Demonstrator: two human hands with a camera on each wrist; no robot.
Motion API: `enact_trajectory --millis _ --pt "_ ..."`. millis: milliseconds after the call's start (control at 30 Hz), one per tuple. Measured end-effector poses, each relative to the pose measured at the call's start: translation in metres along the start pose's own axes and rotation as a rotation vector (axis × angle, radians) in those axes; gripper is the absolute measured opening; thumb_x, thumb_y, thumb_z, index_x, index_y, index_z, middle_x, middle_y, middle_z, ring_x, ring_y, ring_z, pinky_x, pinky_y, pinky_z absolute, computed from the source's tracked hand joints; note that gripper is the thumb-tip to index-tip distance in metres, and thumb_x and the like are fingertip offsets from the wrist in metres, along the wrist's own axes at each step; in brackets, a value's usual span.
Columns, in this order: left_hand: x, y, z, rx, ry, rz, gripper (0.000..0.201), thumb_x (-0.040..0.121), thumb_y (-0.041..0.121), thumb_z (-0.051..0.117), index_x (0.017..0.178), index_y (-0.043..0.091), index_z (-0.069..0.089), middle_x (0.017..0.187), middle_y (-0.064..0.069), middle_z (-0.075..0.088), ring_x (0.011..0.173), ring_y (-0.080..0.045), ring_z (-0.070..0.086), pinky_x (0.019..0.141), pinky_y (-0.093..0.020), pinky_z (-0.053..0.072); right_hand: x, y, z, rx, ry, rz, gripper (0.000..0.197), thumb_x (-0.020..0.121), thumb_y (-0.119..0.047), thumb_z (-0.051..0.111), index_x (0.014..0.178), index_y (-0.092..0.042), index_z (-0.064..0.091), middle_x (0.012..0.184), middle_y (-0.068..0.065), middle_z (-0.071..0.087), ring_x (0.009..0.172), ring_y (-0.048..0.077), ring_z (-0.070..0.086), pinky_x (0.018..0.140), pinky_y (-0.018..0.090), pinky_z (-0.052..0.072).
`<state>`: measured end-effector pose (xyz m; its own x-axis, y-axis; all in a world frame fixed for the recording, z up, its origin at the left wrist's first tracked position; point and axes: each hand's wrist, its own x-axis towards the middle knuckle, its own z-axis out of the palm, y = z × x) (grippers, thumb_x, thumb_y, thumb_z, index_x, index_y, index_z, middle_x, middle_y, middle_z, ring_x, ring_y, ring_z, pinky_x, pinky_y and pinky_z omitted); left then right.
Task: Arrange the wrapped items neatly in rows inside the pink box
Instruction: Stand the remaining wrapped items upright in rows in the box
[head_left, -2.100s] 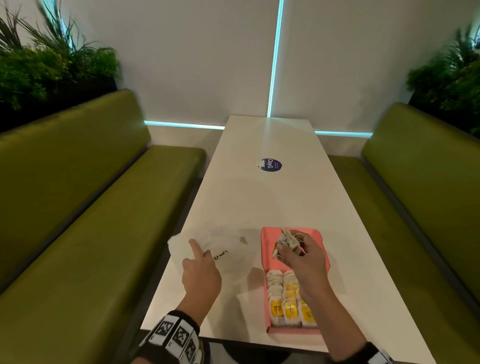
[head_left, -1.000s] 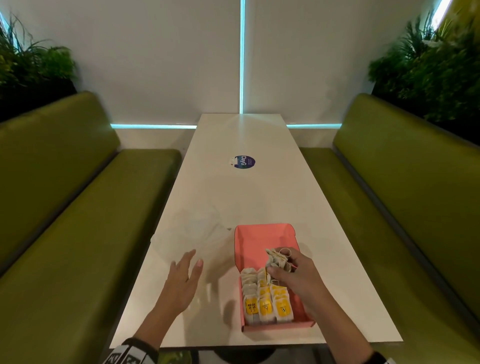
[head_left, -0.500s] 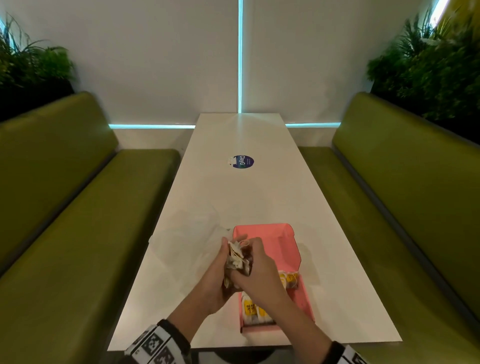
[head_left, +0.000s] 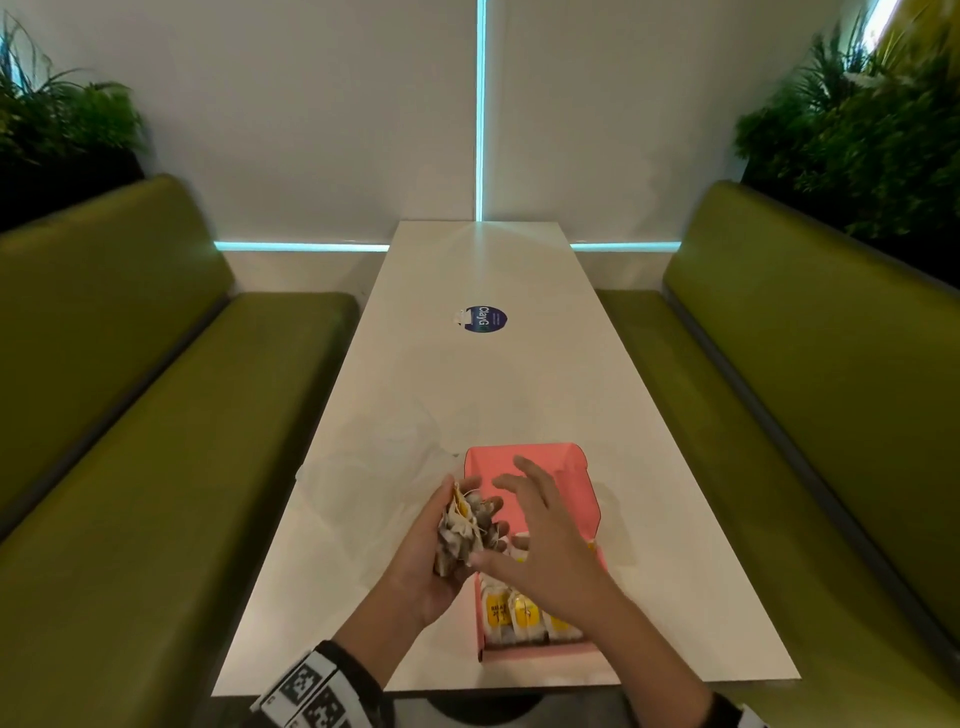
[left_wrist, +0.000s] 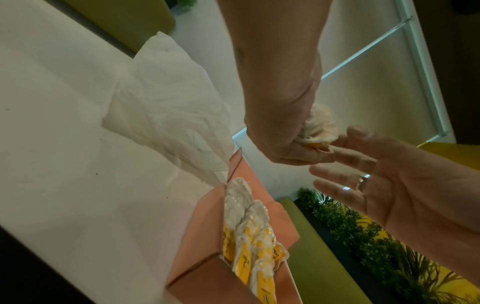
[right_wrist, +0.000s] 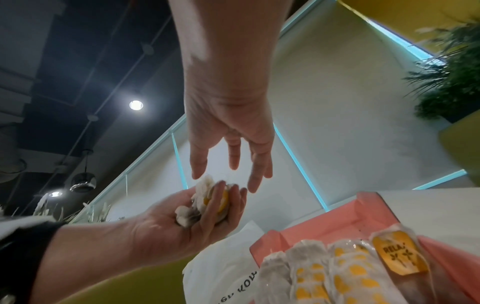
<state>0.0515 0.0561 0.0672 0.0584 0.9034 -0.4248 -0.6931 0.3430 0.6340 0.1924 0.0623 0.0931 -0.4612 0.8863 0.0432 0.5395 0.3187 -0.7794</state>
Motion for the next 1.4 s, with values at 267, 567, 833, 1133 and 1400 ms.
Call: enact_trajectory --millis 267,567,833,1133,1400 --pt "-0.001 -0.006 0.003 0.011 0.001 0.009 0.04 0.095 0.045 0.041 0.105 0.014 0.064 0.098 -0.011 0.072 0.083 -0.02 0.07 0.059 -0.028 0.056 -0.001 0.004 0.006 -0.114 0.103 -0.001 0.018 0.076 -0.032 0.073 0.077 -0.023 0.057 0.126 -0.02 0.033 0.113 0.003 0.043 0.088 0.017 0.038" --pt "0.001 -0.003 -0.004 -0.147 0.108 0.037 0.058 0.087 0.06 0.043 0.09 0.007 0.065 0.083 -0.013 0.072 0.076 -0.024 0.069 0.065 -0.034 0.054 0.001 0.005 -0.006 0.329 0.292 0.193 0.019 0.082 -0.012 0.066 0.071 -0.023 0.057 0.081 -0.008 0.059 0.074 0.005 0.056 0.065 0.013 0.043" --pt "0.0 -0.002 -0.018 -0.039 0.136 0.088 0.021 0.066 0.017 0.066 0.084 0.015 0.056 0.063 -0.003 0.061 0.065 -0.02 0.062 0.036 -0.015 0.042 0.001 0.011 -0.034 0.405 0.25 0.331 0.009 0.083 -0.006 0.067 0.085 -0.014 0.063 0.07 0.001 0.064 0.05 0.012 0.056 0.05 0.021 0.043" --pt "-0.005 0.002 -0.025 0.285 0.063 0.27 0.016 0.082 -0.002 0.061 0.091 0.01 0.067 0.083 -0.003 0.069 0.07 -0.022 0.063 0.061 -0.03 0.049 -0.005 0.006 -0.046 -0.003 -0.038 0.203 0.015 0.084 -0.015 0.067 0.097 -0.023 0.07 0.077 -0.005 0.067 0.067 0.013 0.063 0.066 0.026 0.056" --pt "-0.016 -0.005 -0.006 0.698 0.059 0.453 0.015 0.068 0.028 0.077 0.07 0.015 0.07 0.065 0.004 0.064 0.053 -0.015 0.056 0.045 -0.022 0.042 0.002 0.008 -0.037 -0.255 0.261 0.204 0.024 0.084 -0.031 0.064 0.107 -0.023 0.061 0.067 -0.013 0.057 0.073 0.01 0.057 0.07 0.022 0.043"
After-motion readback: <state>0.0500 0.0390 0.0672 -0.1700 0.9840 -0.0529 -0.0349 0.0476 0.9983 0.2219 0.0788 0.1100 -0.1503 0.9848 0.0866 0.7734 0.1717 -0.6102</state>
